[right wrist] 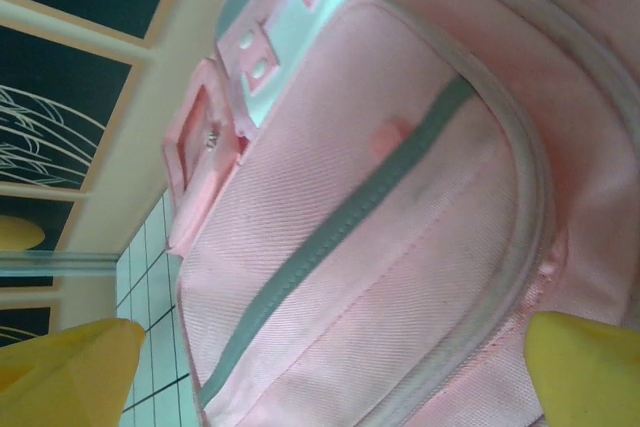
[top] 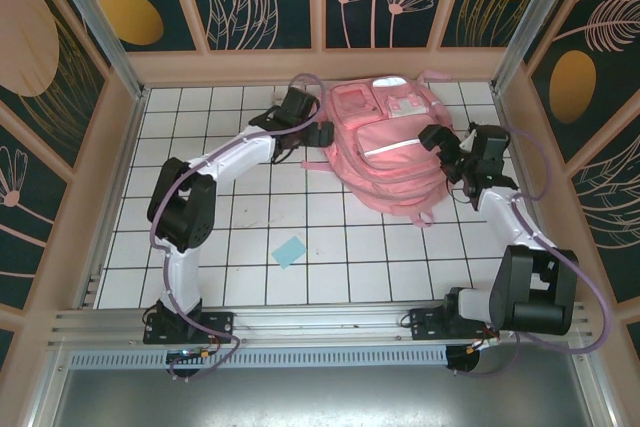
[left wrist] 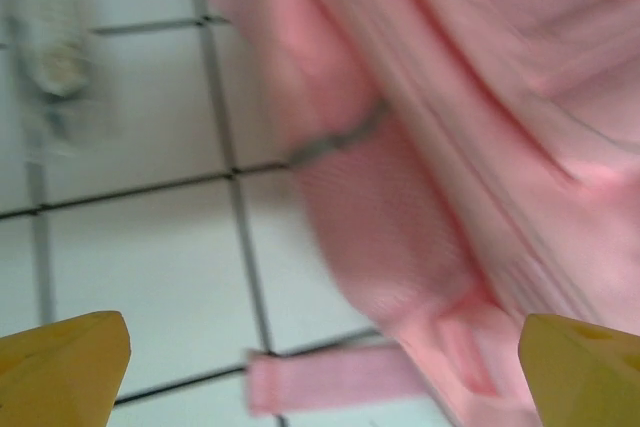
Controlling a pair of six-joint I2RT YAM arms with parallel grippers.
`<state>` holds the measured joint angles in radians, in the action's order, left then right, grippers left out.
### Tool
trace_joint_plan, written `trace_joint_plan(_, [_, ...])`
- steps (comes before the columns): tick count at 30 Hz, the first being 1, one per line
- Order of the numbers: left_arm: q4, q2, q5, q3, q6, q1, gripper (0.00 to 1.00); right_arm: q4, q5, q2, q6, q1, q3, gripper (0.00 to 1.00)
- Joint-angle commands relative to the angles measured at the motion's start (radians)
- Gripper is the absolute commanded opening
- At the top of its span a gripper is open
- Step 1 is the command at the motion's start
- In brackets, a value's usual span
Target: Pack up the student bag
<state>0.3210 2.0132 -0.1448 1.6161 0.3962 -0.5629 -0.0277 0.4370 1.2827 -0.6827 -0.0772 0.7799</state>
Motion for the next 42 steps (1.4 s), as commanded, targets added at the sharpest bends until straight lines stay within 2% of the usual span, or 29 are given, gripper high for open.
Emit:
trace_joint_plan(1, [-0.106,-0.046,-0.139,0.011,0.018,0.040,0.99,0.059,-0.018,-0.017,0.064,-0.012,0.040,0.99])
trace_joint_plan(3, [-0.113,-0.008,-0.134,0.059,0.020,0.083,0.99,0.068,0.004,-0.001,0.081,-0.017,0.057,0.99])
trace_joint_plan(8, [0.008,0.205,-0.179,0.327,-0.027,0.158,0.98,0.071,0.008,0.030,0.083,-0.017,0.067,0.99])
trace_joint_plan(14, [0.111,0.413,-0.143,0.556,-0.007,0.227,0.97,0.084,-0.011,0.037,0.081,-0.017,0.062,0.99])
trace_joint_plan(22, [0.189,0.594,-0.002,0.742,-0.043,0.242,0.99,0.059,0.006,0.061,0.044,-0.017,0.054,0.99])
trace_joint_plan(27, [0.256,0.683,0.018,0.819,-0.049,0.243,0.97,0.046,0.025,0.079,0.028,-0.016,0.054,0.99])
trace_joint_plan(30, [0.280,0.701,-0.012,0.814,-0.045,0.243,0.90,0.042,0.023,0.083,0.025,-0.015,0.052,0.99])
trace_joint_plan(35, [0.273,0.704,-0.030,0.780,-0.046,0.243,0.62,0.034,0.022,0.088,0.025,-0.015,0.050,0.99])
trace_joint_plan(38, [0.259,0.698,-0.029,0.776,-0.049,0.242,0.50,0.028,0.030,0.093,0.021,-0.014,0.050,0.99])
trace_joint_plan(42, [0.208,0.640,-0.030,0.718,-0.055,0.244,0.46,0.013,0.042,0.102,0.013,-0.003,0.053,0.99])
